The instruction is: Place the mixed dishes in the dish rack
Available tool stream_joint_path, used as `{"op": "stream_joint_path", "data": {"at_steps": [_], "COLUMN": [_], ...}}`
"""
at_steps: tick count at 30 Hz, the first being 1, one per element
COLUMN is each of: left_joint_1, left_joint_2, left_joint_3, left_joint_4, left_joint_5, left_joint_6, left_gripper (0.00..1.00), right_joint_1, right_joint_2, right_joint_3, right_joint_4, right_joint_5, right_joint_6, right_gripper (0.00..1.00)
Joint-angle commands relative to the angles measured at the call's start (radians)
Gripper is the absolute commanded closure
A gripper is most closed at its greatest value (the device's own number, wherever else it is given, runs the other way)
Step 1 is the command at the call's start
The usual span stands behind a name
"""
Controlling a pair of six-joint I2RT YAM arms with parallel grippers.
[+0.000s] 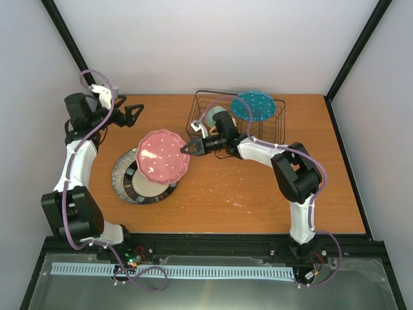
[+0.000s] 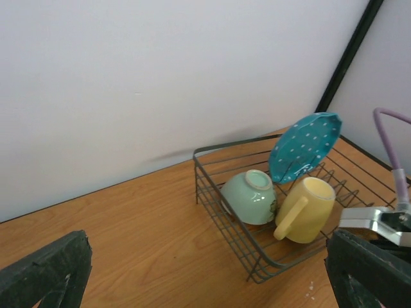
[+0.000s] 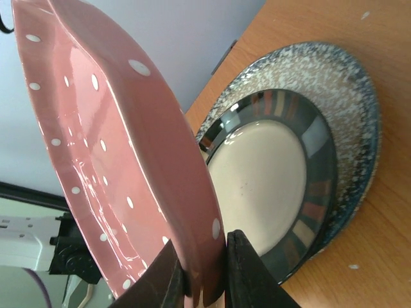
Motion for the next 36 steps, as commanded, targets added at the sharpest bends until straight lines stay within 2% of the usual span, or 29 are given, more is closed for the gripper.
{"op": "stream_joint_path", "data": {"at_steps": [1, 7, 12, 25, 30, 36], "left_joint_1": [0.013, 0.013, 0.019, 0.033, 0.035, 0.036], "left_joint_2": [0.011, 0.022, 0.022, 0.035, 0.051, 0.082], "left_joint_3": [0.017, -0.019, -0.027, -0.054, -0.067, -0.072], "left_joint_4": [0.023, 0.020, 0.019, 0.002, 0.005, 0.014], "left_joint_5": [-0.053, -0.106, -0.139, -0.140, -0.132, -0.123], "left_joint_6": [-0.020, -0.030, -0.022, 0.001, 0.002, -0.007], "left_gripper": [0.00, 0.00, 0.00, 0.00, 0.00, 0.00], "right_joint_1": [-0.019, -0.019, -0.022, -0.138, -0.186, -0.270], "right_joint_2": [-0.081, -0.192, -0.306, -0.492, -0.537, -0.537], "right_joint_3": [0.046, 0.061, 0.033, -0.227, -0.384, -0.391], "right_joint_4": [0.061, -0.048, -0.071, 0.280, 0.575, 0.687], "right_joint_5": [0.010, 0.228, 0.490, 0.922, 0.987, 0.886], "right_joint_6": [0.008, -0.123, -0.248, -0.268, -0.367, -0.398], "right_gripper": [0.97, 0.97, 0.97, 0.97, 0.97, 0.97]}}
